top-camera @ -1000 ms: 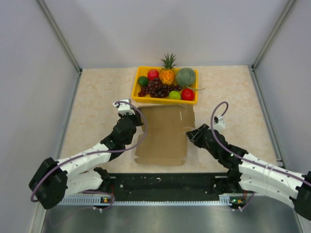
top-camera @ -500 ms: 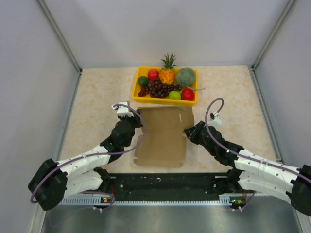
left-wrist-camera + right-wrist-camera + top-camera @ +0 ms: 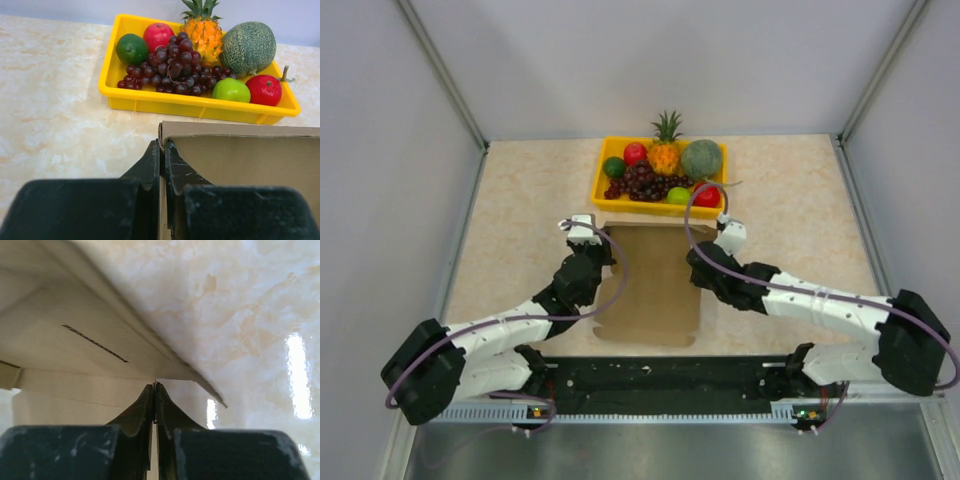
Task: Fold the paper box
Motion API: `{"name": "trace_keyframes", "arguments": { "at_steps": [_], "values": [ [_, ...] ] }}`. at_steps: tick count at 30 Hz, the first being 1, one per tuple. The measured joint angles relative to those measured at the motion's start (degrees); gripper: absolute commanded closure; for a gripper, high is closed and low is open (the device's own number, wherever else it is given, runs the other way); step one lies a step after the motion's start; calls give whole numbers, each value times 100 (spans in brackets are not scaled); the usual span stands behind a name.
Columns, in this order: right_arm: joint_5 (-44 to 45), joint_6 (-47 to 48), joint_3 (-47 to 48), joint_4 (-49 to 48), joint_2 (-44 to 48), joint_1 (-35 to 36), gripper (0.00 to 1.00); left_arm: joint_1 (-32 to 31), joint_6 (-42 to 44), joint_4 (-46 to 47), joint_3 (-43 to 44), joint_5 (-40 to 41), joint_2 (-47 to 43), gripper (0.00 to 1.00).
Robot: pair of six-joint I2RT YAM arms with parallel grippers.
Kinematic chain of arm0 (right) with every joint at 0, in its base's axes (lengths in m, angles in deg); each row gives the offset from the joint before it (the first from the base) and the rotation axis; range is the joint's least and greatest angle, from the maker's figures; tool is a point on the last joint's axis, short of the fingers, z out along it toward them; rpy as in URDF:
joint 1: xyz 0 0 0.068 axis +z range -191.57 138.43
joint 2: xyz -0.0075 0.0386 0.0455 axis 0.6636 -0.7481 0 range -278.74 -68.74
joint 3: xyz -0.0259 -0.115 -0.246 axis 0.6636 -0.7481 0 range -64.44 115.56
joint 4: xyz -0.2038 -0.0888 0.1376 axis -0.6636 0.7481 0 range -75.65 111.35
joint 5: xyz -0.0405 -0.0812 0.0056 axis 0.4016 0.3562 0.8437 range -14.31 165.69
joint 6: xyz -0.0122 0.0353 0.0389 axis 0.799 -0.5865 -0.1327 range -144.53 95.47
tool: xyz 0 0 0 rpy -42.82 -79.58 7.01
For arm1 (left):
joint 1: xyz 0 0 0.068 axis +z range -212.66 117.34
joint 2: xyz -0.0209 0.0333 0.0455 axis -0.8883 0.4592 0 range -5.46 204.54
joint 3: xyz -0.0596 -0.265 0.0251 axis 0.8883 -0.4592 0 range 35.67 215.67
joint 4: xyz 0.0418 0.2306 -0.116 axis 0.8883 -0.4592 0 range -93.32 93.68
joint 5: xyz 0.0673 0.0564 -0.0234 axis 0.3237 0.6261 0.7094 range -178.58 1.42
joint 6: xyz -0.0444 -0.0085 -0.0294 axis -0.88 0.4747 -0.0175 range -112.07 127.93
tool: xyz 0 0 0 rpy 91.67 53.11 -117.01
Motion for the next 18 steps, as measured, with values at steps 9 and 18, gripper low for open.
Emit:
{"name": "trace_keyframes", "arguments": {
  "at_steps": [9, 18],
  "values": [
    [369, 149, 586, 575, -1023, 247, 73, -142, 46, -35, -42, -35, 101, 100],
    [-448, 1451, 7, 212, 516, 247, 41, -186, -407, -354, -280, -76, -61, 100]
  ]
}}
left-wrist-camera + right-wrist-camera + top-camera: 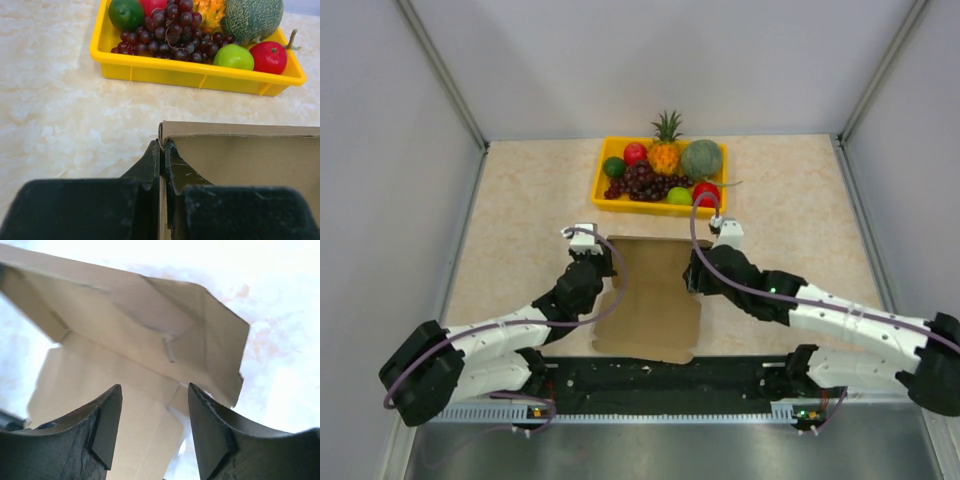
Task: Fold the paper box
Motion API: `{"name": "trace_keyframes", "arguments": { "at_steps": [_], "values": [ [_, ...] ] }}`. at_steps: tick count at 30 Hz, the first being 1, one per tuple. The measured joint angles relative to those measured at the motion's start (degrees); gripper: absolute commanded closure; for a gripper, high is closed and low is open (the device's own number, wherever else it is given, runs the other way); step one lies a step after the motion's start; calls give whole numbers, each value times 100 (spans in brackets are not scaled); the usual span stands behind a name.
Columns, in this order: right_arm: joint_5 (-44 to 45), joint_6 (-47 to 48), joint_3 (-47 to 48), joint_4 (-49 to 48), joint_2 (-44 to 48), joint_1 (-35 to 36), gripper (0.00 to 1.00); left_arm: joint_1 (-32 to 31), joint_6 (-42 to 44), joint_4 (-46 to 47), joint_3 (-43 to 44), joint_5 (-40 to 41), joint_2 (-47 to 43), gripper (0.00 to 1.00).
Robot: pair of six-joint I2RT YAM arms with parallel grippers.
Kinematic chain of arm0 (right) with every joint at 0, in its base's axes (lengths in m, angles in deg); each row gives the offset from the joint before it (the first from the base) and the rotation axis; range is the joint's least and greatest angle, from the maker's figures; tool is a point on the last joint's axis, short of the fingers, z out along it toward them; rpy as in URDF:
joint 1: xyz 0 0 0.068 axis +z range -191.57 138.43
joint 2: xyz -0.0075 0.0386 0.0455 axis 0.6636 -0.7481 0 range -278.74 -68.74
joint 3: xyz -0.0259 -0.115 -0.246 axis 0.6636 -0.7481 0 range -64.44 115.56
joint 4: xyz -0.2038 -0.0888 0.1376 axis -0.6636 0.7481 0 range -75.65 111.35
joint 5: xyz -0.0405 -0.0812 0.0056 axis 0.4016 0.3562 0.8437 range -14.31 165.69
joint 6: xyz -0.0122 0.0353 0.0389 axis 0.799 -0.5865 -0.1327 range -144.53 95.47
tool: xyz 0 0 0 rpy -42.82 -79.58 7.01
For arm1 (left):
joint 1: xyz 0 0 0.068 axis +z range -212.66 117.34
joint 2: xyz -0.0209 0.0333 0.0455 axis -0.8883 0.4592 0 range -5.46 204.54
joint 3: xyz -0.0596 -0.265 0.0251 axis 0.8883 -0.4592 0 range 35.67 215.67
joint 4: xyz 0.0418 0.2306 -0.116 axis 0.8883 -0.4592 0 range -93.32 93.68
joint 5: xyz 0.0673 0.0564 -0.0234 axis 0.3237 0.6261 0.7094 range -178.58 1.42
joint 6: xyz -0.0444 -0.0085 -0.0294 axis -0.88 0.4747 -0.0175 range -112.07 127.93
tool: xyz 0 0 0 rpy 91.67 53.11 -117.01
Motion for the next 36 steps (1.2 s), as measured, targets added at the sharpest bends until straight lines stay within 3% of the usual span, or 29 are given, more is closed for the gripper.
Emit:
{"name": "trace_keyframes", "arguments": {
  "at_steps": [7, 13, 20, 28, 32, 36],
  "values": [
    [-1126, 1174, -11, 144, 1530, -186, 39, -2, -87, -446, 2, -179, -168, 100],
    [-2264, 1497, -498, 175, 2457, -1718, 44, 39, -162, -992, 199, -457, -376, 100],
    [-3652, 1786, -988, 122, 2385, -2433, 55, 247, -249, -1434, 256, -837, -581, 100],
    [-4500, 1840, -1290, -476, 2105, -2575, 57, 568, -413, -1652, 256, -1467, -632, 100],
    [-4634, 1891, -1344, -713, 1867, -2586, 69, 737, -459, -1725, 256, -1775, -717, 100],
    [-4653, 1840, -1523, -957, 1797, -2590, 94, 844, -525, -1818, 256, -1998, -750, 100]
  ]
}}
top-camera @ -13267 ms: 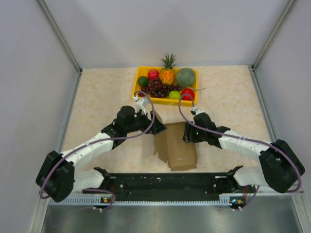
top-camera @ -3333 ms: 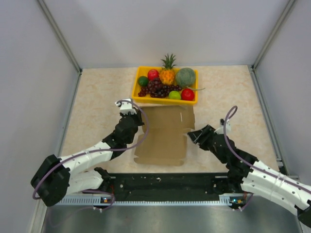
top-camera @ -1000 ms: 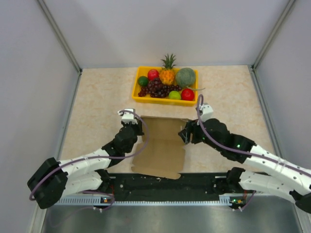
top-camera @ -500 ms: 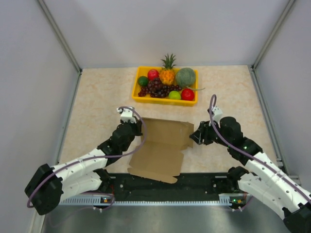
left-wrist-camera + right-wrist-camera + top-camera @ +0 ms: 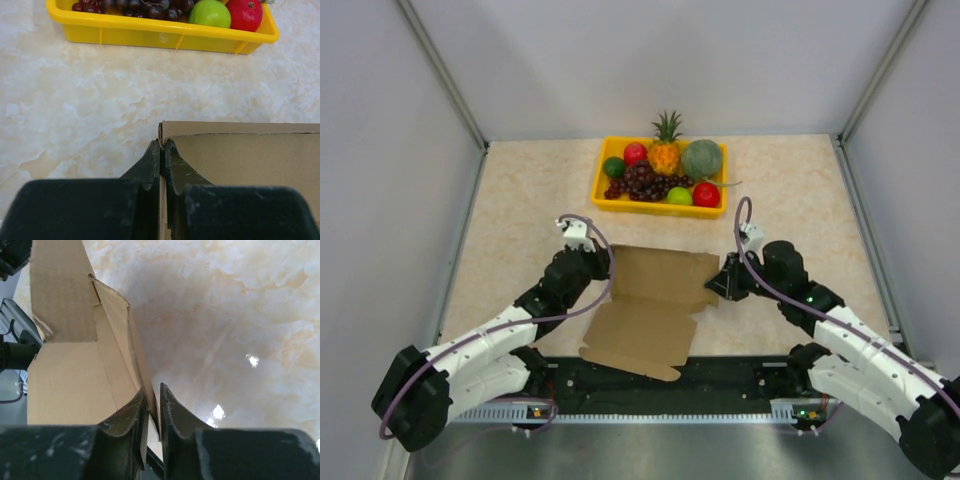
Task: Fold the paper box
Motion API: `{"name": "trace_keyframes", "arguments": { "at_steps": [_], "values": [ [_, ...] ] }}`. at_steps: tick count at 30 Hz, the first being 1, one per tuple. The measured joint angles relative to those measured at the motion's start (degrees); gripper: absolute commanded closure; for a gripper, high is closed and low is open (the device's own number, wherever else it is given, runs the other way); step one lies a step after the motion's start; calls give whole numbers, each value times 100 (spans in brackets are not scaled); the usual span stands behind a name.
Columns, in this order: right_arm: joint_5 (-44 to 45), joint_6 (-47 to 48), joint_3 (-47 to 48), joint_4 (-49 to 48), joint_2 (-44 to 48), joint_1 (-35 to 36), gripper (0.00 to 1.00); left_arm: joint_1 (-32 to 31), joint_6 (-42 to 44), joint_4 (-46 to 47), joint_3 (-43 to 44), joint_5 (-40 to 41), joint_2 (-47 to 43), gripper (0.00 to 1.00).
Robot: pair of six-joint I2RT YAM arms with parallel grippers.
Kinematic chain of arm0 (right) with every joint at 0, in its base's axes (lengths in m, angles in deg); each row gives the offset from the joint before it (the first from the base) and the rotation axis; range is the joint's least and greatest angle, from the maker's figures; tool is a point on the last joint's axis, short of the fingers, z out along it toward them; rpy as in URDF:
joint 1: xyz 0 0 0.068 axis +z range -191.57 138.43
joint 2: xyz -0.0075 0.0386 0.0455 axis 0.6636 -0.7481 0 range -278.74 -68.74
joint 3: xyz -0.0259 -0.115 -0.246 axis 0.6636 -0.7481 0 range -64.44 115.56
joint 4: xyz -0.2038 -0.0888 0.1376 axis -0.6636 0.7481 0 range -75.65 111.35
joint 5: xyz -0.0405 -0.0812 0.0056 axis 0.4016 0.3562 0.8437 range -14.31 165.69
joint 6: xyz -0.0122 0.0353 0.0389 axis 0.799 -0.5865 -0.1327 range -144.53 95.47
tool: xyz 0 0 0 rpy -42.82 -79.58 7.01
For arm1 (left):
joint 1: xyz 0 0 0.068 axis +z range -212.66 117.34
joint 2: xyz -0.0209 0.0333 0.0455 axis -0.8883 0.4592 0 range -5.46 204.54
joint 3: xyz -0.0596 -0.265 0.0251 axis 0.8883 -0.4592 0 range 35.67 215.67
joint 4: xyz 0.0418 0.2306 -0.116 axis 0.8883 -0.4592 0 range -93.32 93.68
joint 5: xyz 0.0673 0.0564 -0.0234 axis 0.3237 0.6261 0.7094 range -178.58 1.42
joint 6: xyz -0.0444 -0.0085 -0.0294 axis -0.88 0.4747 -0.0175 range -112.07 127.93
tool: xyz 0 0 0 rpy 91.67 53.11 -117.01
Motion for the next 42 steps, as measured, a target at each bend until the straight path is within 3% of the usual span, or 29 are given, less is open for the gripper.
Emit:
{"name": "trace_keyframes", "arguments": {
  "at_steps": [2, 6, 11, 16, 21, 38, 42],
  "values": [
    [28, -85, -72, -59, -50, 0, 100, 13, -33, -35, 0, -92, 0, 100],
    [369, -286, -85, -50, -216, 98, 100, 31, -114, -90, 0, -214, 44, 100],
    [1976, -901, 22, 348, -422, 1172, 100, 55, -199, 166, -190, -323, 243, 100],
    [3711, -1519, 811, 1296, -1123, 2380, 100, 94, -321, 470, -337, -295, 621, 100],
    [4634, -1888, 1394, 1921, -1690, 2846, 100, 94, -343, 612, -337, -251, 684, 100],
    [5005, -1998, 2022, 2124, -2601, 3091, 100, 35, -588, 326, -295, -562, 485, 100],
    [5018, -1829, 2022, 2116, -2623, 3082, 91, -4, -557, 280, -295, -562, 474, 100]
  ]
}}
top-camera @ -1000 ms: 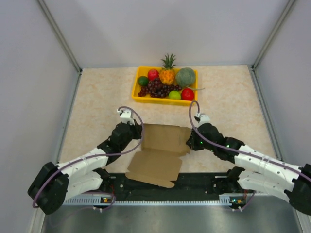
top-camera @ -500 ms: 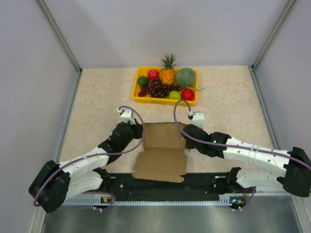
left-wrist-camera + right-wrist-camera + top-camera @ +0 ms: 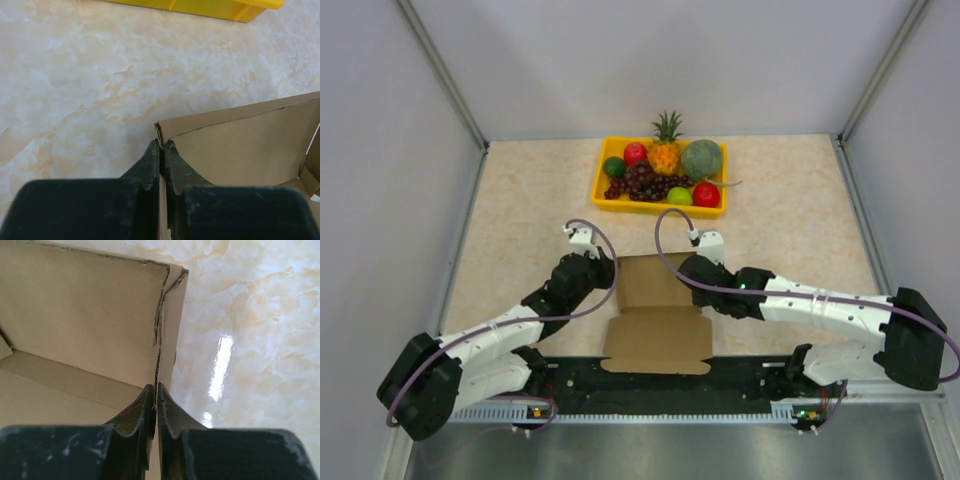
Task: Fold the paper box
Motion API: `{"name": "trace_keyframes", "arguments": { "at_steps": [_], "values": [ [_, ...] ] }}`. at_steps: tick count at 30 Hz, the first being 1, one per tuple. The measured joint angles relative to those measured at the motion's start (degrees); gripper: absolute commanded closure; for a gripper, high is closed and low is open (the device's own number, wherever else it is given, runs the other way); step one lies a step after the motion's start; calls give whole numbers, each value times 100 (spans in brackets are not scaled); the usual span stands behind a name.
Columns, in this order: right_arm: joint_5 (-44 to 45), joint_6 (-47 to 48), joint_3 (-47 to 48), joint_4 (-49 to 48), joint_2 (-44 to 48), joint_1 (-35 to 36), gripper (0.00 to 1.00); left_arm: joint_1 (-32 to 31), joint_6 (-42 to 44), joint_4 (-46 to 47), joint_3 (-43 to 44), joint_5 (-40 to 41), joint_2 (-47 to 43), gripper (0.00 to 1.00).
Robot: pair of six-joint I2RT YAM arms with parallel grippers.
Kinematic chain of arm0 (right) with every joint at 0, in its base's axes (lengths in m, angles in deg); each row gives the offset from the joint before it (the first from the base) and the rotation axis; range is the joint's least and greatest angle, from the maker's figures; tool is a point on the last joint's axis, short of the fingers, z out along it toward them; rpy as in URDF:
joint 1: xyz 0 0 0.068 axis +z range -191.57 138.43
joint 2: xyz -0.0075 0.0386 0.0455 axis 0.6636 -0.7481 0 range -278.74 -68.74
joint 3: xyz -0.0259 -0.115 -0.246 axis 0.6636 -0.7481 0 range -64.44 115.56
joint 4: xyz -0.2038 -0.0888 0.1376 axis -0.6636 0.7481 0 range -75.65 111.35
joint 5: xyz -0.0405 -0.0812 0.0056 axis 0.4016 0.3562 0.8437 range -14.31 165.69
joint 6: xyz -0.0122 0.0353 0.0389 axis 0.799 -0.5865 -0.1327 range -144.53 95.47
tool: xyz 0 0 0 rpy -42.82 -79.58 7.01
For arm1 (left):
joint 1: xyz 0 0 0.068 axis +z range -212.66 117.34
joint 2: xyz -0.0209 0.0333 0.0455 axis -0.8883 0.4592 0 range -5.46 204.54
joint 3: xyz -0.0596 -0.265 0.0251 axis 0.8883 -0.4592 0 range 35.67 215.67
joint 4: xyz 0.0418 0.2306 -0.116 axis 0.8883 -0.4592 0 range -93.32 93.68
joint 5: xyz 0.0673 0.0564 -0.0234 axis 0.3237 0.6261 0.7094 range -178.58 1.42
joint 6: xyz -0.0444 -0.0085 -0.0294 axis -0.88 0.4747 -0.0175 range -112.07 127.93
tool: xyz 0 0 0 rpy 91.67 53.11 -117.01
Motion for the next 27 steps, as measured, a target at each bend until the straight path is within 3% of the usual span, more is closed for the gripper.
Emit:
{"name": "trace_keyframes", "arguments": {
  "at_steps": [4, 9, 16, 27],
  "values": [
    [-138, 192, -44, -79, 114, -52, 76, -26, 107, -109, 26, 0, -68, 100],
    [-391, 273, -81, -162, 245, -61, 67, -52, 125, -538, 254, 2, -66, 100],
    [-767, 280, -81, -229, 275, -63, 44, -59, 122, -874, 442, -22, -11, 100],
    [-1604, 417, -844, -1040, 1414, -258, 39, -63, 118, -837, 439, -129, 0, 100]
  ]
}}
